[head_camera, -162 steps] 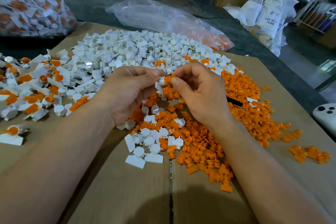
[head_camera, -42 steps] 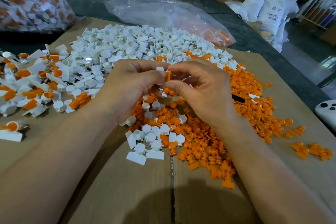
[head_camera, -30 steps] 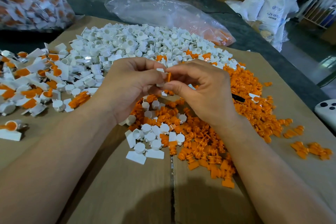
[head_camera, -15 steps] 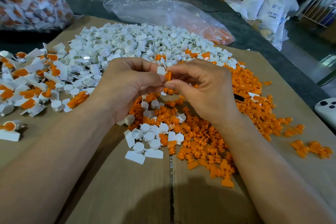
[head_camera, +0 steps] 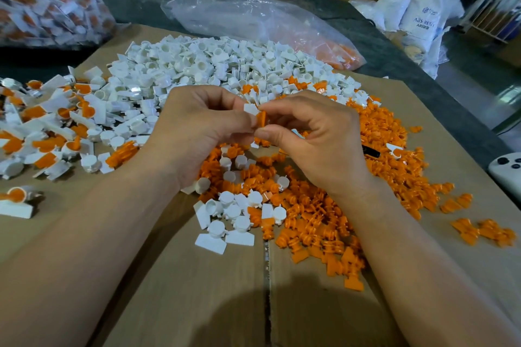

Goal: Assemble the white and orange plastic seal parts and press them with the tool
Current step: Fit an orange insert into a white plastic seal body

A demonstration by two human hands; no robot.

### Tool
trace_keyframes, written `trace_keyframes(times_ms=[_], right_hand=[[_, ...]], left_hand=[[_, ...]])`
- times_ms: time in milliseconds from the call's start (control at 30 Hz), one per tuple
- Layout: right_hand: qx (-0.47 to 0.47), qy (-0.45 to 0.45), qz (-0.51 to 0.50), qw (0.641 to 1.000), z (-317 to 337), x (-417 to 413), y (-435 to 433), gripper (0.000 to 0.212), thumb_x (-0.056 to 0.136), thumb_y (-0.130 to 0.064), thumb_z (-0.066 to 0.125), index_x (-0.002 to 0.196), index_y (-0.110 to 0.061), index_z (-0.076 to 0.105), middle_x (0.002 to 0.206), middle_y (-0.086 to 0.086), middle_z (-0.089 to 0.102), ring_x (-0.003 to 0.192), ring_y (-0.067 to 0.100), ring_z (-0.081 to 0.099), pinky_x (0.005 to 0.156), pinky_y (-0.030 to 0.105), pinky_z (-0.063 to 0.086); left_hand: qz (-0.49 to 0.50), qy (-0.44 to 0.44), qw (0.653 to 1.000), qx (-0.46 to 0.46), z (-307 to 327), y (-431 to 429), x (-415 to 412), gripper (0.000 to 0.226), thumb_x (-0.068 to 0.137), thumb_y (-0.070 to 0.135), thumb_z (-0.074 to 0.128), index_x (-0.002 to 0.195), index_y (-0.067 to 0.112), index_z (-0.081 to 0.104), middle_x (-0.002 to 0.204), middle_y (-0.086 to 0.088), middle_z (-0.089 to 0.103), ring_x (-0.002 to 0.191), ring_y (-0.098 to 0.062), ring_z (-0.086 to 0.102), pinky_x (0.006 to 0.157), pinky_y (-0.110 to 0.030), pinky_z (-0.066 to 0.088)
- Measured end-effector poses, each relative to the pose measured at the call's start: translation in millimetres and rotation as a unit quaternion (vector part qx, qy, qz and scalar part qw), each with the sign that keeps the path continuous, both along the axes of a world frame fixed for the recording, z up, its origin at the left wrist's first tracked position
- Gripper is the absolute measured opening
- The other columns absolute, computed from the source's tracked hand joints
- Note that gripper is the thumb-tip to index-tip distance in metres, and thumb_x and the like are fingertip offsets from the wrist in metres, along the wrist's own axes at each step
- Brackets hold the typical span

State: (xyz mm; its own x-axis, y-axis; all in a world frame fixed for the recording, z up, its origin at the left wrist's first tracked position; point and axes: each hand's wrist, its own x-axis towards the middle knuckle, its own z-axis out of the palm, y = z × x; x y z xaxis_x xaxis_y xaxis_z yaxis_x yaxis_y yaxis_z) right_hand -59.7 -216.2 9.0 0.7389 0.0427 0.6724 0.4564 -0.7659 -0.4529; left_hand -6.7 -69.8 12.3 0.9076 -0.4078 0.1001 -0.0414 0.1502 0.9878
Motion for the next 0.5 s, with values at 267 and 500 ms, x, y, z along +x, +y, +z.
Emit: trace_keyframes(times_ms=[267,500], right_hand=[[0.013,0.012,-0.003,1.000,0.6,-0.3,-0.4,0.036,0.072,-0.016,0.073,0.106,-0.004,0.066,0.086,-0.003,0.059,0.079,0.014,0.063,0.072,0.024,0.052],[0.019,0.020,-0.005,1.000,-2.0,0.6,-1.1,0.040,0.073,-0.013,0.072,0.111,-0.005,0.064,0.090,-0.004,0.059,0.082,0.013,0.062,0.075,0.023,0.052]], left_hand=[[-0.017,0.036,0.997,-0.060,0.7,0.6,1.7,0.014,0.052,0.004,0.069,0.063,0.002,0.060,0.052,-0.004,0.063,0.050,-0.013,0.063,0.050,-0.016,0.050],[-0.007,0.019,1.000,-0.006,0.5,1.8,0.5,0.014,0.067,-0.005,0.069,0.062,0.006,0.061,0.045,0.001,0.059,0.045,-0.011,0.059,0.047,-0.018,0.048]])
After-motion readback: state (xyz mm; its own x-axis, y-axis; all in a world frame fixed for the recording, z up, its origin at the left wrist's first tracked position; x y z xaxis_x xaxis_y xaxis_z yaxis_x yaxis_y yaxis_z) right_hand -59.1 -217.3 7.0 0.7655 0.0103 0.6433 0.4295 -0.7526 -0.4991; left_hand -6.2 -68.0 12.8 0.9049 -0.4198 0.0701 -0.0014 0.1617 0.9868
